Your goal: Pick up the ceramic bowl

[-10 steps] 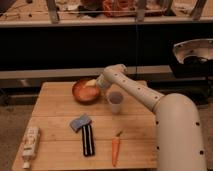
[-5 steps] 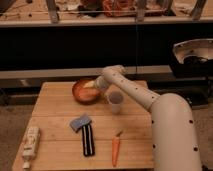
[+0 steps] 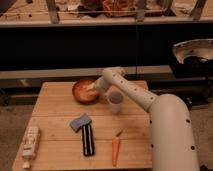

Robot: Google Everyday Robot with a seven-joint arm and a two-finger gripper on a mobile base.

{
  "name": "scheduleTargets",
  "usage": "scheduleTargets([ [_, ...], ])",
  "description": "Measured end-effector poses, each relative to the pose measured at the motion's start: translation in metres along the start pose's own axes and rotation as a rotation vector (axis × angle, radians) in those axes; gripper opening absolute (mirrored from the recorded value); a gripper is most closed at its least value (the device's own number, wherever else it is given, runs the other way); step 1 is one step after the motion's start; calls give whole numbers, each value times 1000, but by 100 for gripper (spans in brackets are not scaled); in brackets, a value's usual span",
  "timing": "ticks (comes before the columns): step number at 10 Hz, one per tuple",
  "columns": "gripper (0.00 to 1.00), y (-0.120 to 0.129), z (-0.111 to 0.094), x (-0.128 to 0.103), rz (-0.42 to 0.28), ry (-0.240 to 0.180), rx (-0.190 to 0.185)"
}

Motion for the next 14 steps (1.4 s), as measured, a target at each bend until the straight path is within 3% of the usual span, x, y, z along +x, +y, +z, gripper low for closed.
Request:
scheduleTargets([
  [2,22,1,5,-2,0,-12,1],
  [4,5,2,9,-5,-3,-21,0],
  [5,2,2,9,-8,-11,-18,0],
  [9,2,-17,-26,-9,-51,-8,4],
  [13,2,-22,-35,-20,-97,-12,14],
  [14,2,-29,-46,-19,-107,-12,18],
])
